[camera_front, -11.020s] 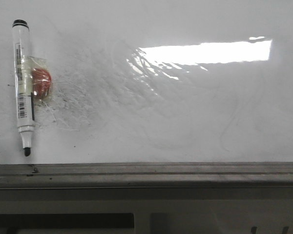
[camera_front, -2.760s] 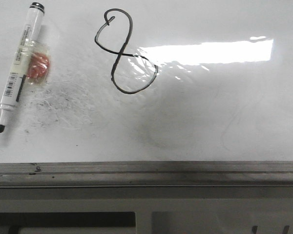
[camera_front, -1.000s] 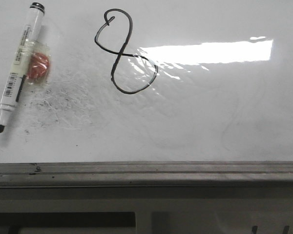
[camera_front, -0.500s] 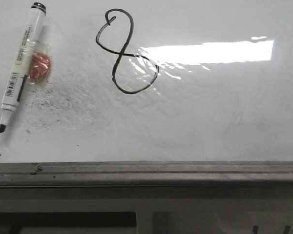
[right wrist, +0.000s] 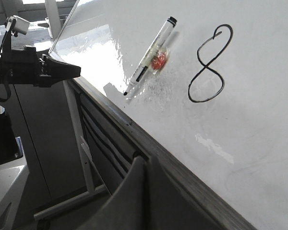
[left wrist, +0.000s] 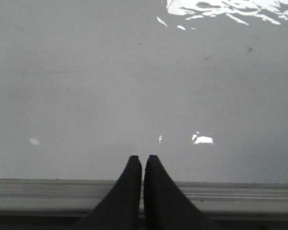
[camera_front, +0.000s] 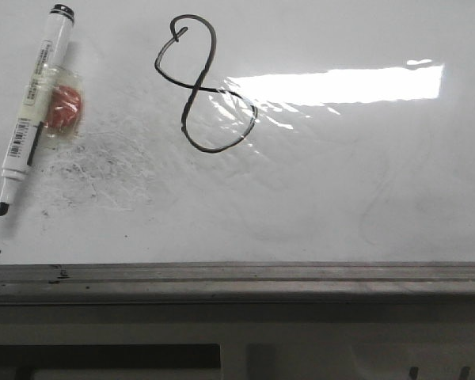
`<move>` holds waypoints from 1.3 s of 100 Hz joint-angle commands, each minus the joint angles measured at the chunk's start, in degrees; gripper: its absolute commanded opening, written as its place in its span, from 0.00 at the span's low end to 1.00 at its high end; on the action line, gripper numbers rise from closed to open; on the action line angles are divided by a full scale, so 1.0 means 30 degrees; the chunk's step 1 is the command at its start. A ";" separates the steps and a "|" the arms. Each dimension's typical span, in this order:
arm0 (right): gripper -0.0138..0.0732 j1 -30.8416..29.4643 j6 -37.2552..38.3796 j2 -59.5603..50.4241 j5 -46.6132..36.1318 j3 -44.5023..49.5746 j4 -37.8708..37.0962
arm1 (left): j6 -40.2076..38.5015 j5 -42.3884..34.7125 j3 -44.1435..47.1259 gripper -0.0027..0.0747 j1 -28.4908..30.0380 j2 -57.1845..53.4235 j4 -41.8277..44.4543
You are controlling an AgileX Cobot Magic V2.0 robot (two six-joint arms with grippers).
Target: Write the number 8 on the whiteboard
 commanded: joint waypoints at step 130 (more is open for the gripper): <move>0.09 -0.7454 -0.0167 0.0171 -0.6921 0.2306 0.0052 | -0.0291 -0.0805 0.0768 0.01 0.0103 -0.0538 0.0000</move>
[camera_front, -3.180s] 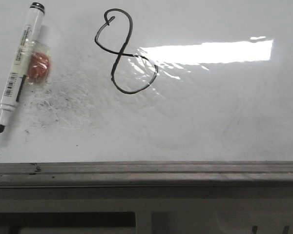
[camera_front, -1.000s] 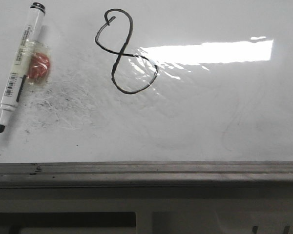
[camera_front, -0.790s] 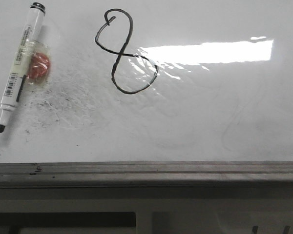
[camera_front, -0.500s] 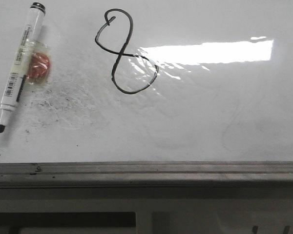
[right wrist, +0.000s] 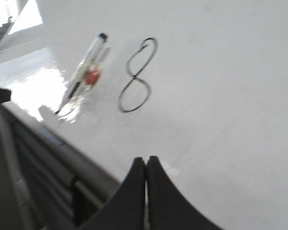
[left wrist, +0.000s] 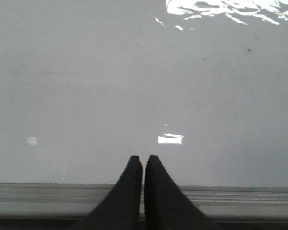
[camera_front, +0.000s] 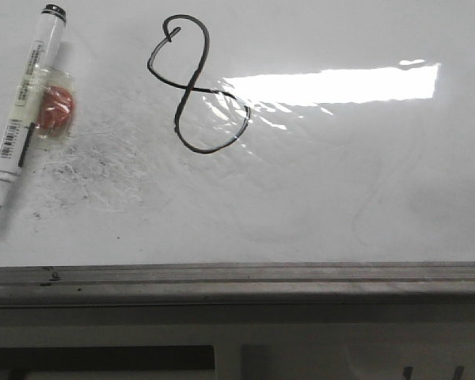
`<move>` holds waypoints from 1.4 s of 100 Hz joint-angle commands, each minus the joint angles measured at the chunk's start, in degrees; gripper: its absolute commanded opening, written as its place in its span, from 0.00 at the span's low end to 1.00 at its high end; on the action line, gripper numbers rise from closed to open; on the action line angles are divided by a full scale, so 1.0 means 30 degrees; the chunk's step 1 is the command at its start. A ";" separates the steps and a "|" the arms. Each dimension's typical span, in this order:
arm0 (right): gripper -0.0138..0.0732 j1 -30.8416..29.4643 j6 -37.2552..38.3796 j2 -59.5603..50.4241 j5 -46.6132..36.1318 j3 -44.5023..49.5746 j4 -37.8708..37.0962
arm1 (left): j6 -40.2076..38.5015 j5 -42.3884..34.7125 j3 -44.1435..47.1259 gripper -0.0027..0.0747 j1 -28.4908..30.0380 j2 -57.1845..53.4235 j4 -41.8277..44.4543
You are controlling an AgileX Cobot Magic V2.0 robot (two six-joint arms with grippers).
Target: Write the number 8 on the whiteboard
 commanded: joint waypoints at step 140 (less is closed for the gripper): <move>0.09 -1.5050 -0.2001 -0.4451 0.9096 0.0259 0.1310 | -0.0210 -0.0913 0.0768 0.01 0.0007 -0.0538 0.0000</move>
